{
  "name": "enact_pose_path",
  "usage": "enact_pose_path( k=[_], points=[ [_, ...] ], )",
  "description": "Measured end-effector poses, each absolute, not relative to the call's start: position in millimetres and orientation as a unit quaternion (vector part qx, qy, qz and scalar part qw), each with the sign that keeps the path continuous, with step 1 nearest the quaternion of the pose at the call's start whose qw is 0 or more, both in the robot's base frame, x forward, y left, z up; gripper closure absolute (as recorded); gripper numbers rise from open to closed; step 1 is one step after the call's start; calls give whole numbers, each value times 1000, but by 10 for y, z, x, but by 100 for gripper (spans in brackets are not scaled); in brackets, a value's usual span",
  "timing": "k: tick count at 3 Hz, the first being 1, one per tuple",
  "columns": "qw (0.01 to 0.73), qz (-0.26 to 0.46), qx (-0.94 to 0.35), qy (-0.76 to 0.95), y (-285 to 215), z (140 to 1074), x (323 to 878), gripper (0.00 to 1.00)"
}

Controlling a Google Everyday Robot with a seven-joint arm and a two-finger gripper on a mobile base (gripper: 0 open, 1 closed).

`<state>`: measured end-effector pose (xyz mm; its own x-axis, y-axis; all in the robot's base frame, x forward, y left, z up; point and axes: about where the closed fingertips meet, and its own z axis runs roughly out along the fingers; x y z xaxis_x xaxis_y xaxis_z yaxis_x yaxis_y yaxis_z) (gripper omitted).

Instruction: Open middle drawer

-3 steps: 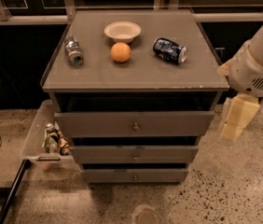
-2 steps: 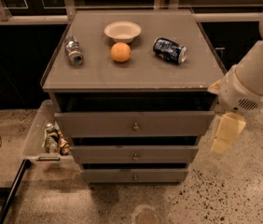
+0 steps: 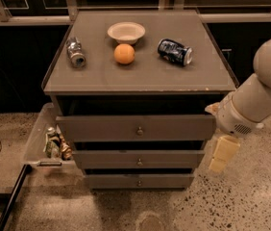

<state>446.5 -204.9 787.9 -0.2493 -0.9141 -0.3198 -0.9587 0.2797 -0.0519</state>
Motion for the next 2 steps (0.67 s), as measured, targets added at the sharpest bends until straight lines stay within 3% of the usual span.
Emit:
enact_pose_path(
  k=[2],
  points=[
    [166, 80, -611, 770, -2070, 7325, 4538, 0]
  ],
)
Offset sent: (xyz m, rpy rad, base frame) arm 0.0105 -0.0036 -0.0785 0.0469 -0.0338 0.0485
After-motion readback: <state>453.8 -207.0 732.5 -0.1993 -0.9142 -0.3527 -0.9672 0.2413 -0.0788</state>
